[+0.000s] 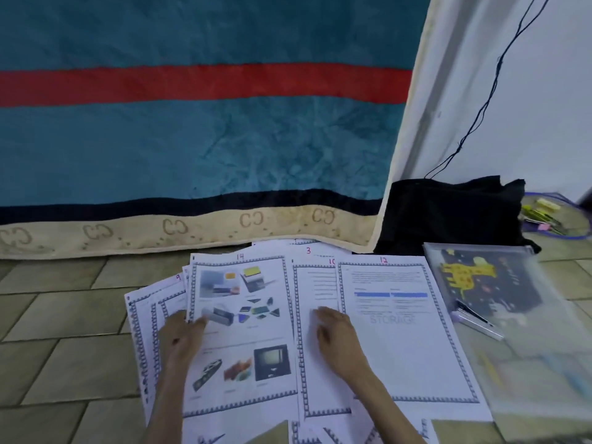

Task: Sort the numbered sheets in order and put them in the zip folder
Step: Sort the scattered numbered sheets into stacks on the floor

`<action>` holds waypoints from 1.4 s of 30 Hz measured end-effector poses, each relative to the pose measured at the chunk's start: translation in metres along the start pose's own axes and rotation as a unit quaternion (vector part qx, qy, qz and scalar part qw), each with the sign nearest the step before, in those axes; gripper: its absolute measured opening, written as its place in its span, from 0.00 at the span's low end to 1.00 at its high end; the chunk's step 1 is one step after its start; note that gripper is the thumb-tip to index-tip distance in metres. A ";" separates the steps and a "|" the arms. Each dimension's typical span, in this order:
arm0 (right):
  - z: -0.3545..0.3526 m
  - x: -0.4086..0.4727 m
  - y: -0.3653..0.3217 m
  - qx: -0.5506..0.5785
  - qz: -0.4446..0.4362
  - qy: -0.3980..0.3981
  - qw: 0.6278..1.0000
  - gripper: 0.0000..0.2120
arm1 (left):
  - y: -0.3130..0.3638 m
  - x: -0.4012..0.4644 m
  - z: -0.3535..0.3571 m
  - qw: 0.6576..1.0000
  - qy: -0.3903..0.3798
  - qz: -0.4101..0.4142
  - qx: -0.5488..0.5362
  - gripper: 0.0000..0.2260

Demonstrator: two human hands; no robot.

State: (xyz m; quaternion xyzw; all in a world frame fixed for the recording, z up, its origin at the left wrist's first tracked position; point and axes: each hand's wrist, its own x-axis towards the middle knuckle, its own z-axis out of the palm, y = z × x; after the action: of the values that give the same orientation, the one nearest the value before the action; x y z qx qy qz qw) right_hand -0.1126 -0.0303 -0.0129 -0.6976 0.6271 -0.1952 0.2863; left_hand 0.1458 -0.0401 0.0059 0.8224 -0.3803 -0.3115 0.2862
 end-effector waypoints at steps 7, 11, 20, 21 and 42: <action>-0.047 -0.011 0.043 -0.018 0.035 0.071 0.997 0.26 | 0.042 -0.041 0.039 0.989 0.062 0.083 0.104 0.24; -0.048 -0.023 0.075 -0.162 0.096 -0.023 0.982 0.47 | 0.060 -0.067 0.088 0.989 -0.138 0.045 0.041 0.27; -0.043 -0.030 0.086 -0.172 0.094 0.001 0.981 0.40 | 0.067 -0.068 0.107 0.982 -0.161 0.079 0.062 0.11; -0.045 -0.031 0.089 -0.173 0.096 0.003 0.980 0.39 | 0.065 -0.063 0.102 0.983 -0.154 0.074 0.061 0.12; -0.033 -0.012 0.058 -0.190 0.048 0.038 0.980 0.40 | 0.046 -0.077 0.115 0.919 -0.030 0.298 0.255 0.28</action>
State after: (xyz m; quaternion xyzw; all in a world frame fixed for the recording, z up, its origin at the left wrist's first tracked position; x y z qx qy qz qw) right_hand -0.1791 -0.0260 -0.0242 -0.7004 0.6961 -0.0846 0.1335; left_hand 0.0009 -0.0304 -0.0128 0.7063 -0.6829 -0.1290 0.1347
